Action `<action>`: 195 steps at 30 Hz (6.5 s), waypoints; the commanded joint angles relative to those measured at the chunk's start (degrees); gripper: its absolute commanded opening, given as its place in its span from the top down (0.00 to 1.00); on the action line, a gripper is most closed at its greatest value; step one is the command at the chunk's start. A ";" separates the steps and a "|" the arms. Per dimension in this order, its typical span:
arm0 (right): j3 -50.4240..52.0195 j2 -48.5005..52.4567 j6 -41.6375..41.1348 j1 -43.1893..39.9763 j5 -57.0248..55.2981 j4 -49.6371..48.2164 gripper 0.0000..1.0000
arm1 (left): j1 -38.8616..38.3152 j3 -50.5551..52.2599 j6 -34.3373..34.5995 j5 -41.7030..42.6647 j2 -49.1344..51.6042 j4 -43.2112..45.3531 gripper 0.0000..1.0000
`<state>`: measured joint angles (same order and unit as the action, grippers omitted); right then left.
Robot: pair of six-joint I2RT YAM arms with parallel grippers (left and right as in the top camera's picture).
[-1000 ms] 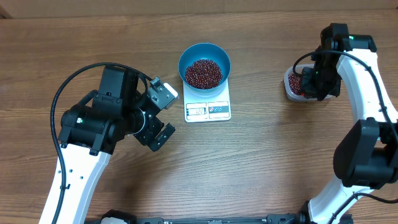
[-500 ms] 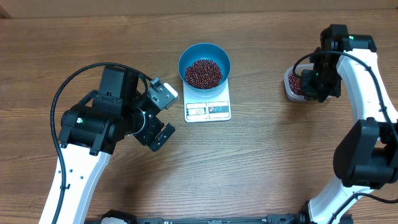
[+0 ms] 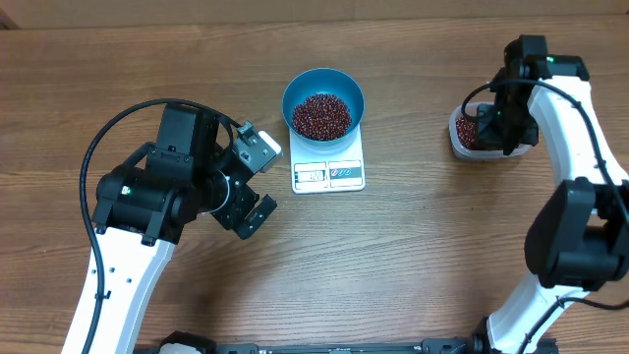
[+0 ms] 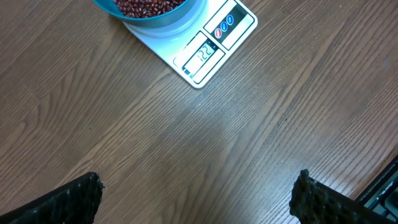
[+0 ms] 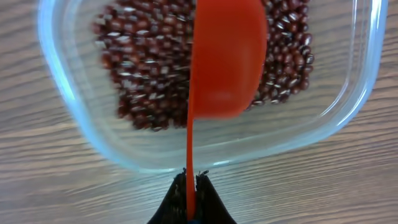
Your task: Scoop item into bowl and weigh 150g on scale
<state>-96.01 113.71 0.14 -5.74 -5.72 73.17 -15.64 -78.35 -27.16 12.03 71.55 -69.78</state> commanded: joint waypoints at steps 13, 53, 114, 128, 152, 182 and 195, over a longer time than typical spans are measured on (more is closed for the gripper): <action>-1.09 1.77 -8.90 -0.13 0.87 -4.57 0.96 | 0.24 -0.02 0.59 1.11 0.37 0.15 0.00; -5.64 5.46 -4.35 -2.01 1.33 1.09 0.97 | 0.24 -0.02 0.59 1.11 0.37 0.15 0.00; -5.57 5.95 9.57 -1.66 12.13 3.67 0.96 | 0.24 -0.02 0.59 1.11 0.37 0.15 0.00; -5.57 5.95 10.86 -2.67 22.67 5.60 0.96 | 0.24 -0.02 0.59 1.09 0.37 0.15 0.00; -5.57 5.95 18.40 -13.79 37.38 9.73 0.96 | 0.24 -0.02 0.59 1.09 0.37 0.15 0.00; -5.57 5.95 27.45 -23.85 51.91 18.27 0.96 | 0.24 -0.02 0.57 1.11 0.37 0.15 0.00; -5.57 5.95 30.40 -24.70 67.58 21.51 0.96 | 0.24 -0.02 0.59 1.11 0.37 0.15 0.00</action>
<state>-100.22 119.55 28.97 -30.70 55.79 94.41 -15.64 -78.35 -27.16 12.03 71.55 -69.78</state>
